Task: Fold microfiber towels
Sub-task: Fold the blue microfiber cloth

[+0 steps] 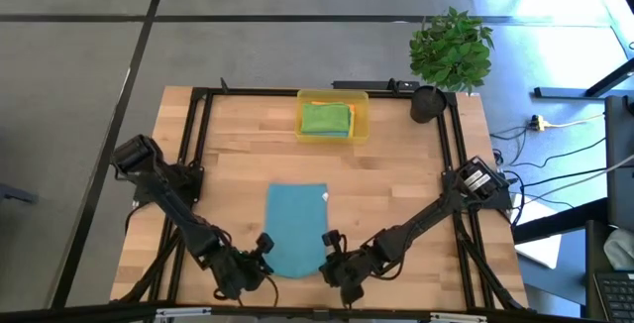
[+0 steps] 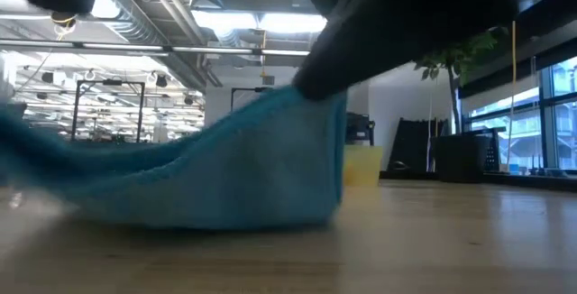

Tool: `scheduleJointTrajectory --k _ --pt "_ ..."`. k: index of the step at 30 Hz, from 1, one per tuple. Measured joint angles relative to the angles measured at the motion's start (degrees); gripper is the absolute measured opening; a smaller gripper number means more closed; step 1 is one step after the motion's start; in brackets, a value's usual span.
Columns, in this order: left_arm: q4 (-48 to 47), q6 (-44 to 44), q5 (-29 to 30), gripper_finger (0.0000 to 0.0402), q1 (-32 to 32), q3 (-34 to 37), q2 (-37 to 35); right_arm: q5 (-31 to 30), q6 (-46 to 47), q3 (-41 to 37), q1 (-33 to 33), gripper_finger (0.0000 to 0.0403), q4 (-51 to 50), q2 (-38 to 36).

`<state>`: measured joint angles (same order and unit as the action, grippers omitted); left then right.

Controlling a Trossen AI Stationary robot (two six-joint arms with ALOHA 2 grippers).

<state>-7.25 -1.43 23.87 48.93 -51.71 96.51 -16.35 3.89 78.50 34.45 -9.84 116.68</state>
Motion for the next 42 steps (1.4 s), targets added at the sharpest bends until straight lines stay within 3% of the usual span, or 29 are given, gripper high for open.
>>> scheduleJointTrajectory --k 5,12,16,20,30,42 --pt "1.32 -0.49 0.32 0.0000 -1.86 5.89 -8.55 0.42 0.14 -2.93 -2.96 0.0001 -0.55 -0.51" --pt "13.51 -4.34 -4.33 0.0000 -6.48 21.09 -20.30 5.65 -1.08 -14.60 -7.56 0.0001 17.94 -5.08" --pt "16.96 -4.46 -4.06 0.0000 -9.08 26.09 -25.00 5.48 -0.75 -21.73 -10.54 0.0000 26.55 -8.69" --pt "16.92 -1.71 -3.90 0.0000 -13.43 29.41 -28.87 1.15 1.73 -28.22 -13.77 0.0000 32.09 -12.10" --pt "17.01 3.29 -7.15 0.0000 -29.26 33.50 -31.57 -3.52 7.86 -33.03 -21.28 0.0000 35.72 -10.31" --pt "16.21 5.36 -7.93 0.0000 -39.99 33.67 -30.32 -6.52 10.87 -32.68 -25.81 0.0000 34.70 -9.94"
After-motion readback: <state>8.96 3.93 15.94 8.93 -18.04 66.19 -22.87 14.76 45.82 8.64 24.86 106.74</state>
